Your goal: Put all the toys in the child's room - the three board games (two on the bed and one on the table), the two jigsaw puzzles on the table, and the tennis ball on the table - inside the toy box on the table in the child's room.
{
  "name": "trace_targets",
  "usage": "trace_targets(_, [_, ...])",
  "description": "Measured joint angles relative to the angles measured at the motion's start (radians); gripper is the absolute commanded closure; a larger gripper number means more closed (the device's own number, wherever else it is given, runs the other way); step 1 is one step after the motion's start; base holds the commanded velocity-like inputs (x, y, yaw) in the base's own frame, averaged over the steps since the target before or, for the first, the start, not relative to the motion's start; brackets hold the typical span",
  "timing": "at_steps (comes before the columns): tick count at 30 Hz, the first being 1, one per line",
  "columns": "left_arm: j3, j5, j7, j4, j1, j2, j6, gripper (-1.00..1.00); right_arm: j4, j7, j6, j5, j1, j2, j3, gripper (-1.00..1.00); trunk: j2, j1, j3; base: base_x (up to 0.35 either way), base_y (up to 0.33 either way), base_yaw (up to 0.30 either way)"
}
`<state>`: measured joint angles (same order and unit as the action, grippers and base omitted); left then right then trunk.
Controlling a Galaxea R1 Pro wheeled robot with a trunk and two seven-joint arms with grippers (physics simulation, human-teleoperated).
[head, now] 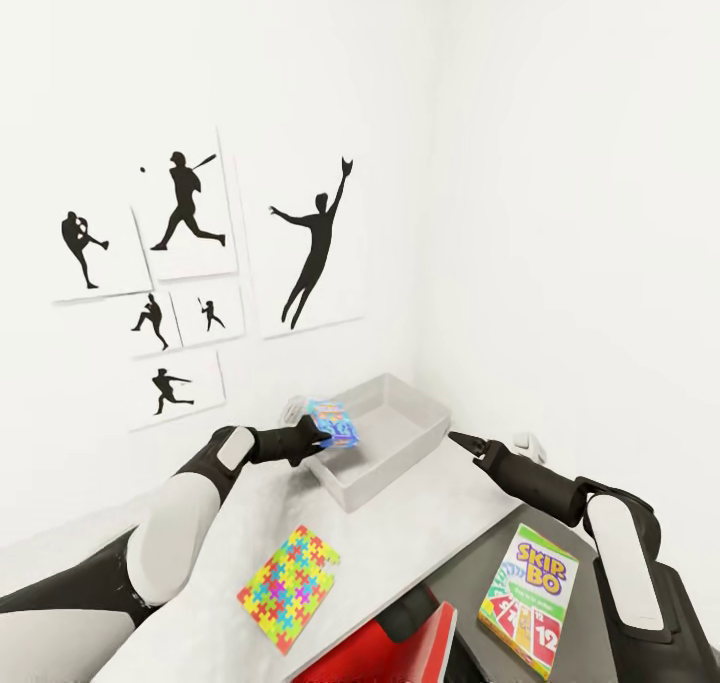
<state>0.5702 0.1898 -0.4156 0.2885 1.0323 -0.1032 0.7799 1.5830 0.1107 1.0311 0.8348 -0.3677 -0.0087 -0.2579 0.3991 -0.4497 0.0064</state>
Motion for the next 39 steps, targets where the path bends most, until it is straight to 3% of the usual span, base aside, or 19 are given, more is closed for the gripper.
trace_targets(2, [0.032,0.0,0.004,0.0,0.0,0.003,0.002,1.0,0.0,0.0,0.0,0.0,0.0,0.0,0.0,-1.0,0.0,0.0,-0.003,0.0,0.0,0.0])
trace_targets(4, [0.04,0.001,0.006,0.0,0.0,0.001,0.003,1.0,0.0,0.0,0.0,0.0,0.0,-0.002,0.0,-1.0,0.0,0.0,-0.007,0.0,0.0,0.0])
trace_targets(17, [0.045,0.003,0.015,0.0,-0.001,-0.037,-0.009,1.0,0.0,0.0,0.001,0.0,0.0,-0.004,-0.001,-1.0,-0.001,0.0,-0.026,0.0,0.0,0.0])
trace_targets(23, [0.046,0.003,0.038,0.001,0.0,-0.061,-0.061,1.0,0.0,0.0,0.001,0.0,0.001,-0.004,-0.001,-1.0,-0.002,0.0,-0.036,0.0,0.0,0.0])
trace_targets(25, [0.046,0.016,0.049,0.0,0.0,-0.066,-0.084,1.0,0.0,0.0,0.001,0.0,0.001,-0.004,-0.001,-1.0,-0.002,0.0,-0.039,0.0,0.0,0.0])
trace_targets(31, [0.044,0.101,0.078,0.0,-0.001,-0.069,-0.111,1.0,0.0,0.0,0.001,0.0,0.001,-0.004,-0.001,-1.0,-0.002,0.0,-0.049,0.0,0.0,0.0])
trace_targets(39, [0.044,0.124,0.116,-0.002,-0.001,-0.069,-0.137,1.0,0.0,0.0,0.0,0.0,0.0,-0.002,-0.001,-1.0,-0.002,0.0,-0.062,0.0,0.0,0.0])
